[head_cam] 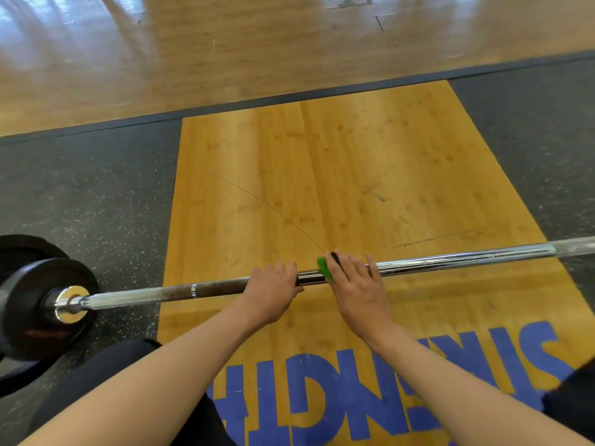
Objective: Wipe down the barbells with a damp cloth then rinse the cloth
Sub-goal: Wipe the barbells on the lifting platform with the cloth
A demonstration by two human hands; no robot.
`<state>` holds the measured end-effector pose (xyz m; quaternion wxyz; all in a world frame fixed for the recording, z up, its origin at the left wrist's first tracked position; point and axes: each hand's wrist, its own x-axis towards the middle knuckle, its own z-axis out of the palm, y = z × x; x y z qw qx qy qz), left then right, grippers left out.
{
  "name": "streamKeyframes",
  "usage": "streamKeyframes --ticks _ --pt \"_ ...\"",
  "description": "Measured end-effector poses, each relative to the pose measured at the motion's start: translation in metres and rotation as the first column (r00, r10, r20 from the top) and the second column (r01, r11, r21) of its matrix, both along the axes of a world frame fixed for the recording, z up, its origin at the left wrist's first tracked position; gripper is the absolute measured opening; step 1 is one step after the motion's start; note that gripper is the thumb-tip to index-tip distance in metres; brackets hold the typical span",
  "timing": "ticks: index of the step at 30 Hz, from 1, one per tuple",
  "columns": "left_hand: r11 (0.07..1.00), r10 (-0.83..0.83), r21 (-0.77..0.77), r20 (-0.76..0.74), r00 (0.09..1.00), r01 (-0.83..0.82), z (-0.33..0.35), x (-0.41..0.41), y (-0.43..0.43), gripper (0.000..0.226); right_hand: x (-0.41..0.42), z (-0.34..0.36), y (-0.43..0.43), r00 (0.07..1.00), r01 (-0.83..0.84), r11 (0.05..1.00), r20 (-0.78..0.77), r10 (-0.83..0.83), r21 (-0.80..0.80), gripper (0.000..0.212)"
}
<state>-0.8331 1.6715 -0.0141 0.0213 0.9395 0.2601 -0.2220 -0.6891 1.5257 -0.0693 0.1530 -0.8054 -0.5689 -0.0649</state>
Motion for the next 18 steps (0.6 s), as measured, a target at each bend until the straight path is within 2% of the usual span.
streamKeyframes --ticks 4,6,8,12,15,18 --pt "1.000 0.024 0.020 0.007 1.000 -0.024 -0.004 0.001 0.000 0.045 0.027 0.005 -0.004 0.984 0.180 0.983 0.002 -0.180 -0.030 0.036" --pt "0.999 0.032 0.025 0.007 0.999 -0.032 -0.004 0.002 -0.001 0.045 0.016 0.010 0.020 0.948 0.310 0.948 -0.052 -0.314 -0.071 0.044" --pt "0.999 0.033 0.031 0.009 0.999 -0.034 -0.003 0.003 -0.001 0.045 -0.003 0.010 0.045 0.936 0.336 0.936 -0.072 -0.345 -0.106 0.048" --pt "1.000 0.022 0.021 0.016 1.000 -0.023 0.000 0.002 -0.001 0.045 -0.041 0.001 0.049 0.979 0.166 0.986 -0.113 -0.168 -0.030 0.026" --pt "0.999 0.031 0.024 0.011 0.999 -0.031 0.000 0.002 -0.002 0.052 -0.026 -0.003 0.018 0.999 -0.032 0.999 -0.014 0.032 -0.013 0.041" --pt "0.999 0.029 0.041 0.012 0.999 -0.030 -0.003 0.002 -0.002 0.054 0.018 -0.001 -0.008 0.998 -0.002 1.000 0.058 0.003 -0.017 0.040"
